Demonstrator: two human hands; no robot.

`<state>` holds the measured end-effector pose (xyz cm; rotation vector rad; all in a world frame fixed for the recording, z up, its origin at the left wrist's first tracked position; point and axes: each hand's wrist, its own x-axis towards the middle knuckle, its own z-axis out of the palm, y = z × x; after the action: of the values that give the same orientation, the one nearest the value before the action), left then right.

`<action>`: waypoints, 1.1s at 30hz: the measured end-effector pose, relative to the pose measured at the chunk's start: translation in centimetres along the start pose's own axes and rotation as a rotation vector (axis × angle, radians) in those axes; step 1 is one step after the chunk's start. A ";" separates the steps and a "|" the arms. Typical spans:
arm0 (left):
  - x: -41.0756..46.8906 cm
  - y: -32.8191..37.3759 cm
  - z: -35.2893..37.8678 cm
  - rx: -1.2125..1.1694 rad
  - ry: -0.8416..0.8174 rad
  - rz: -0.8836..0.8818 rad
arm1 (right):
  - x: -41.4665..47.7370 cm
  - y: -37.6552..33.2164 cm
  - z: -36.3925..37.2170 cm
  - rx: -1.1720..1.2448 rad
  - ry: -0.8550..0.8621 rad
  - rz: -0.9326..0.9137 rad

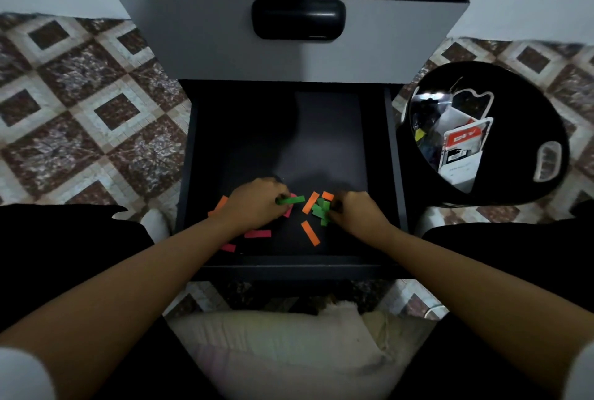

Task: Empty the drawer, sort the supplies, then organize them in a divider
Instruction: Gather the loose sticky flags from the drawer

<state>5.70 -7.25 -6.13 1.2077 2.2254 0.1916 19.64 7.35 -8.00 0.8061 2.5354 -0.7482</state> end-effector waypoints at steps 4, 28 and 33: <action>0.0 -0.1 0.1 -0.005 0.003 0.000 | -0.2 -0.4 0.6 -0.100 0.001 -0.033; 0.2 -0.2 0.2 0.006 0.001 0.006 | 0.3 -0.4 0.1 0.065 0.014 0.185; 0.1 -0.4 0.1 -0.014 0.005 0.009 | 0.9 -0.5 -0.4 0.118 0.036 0.251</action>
<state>5.37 -7.41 -6.42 1.2114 2.2197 0.2146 18.54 7.60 -7.98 1.1602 2.3775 -0.8101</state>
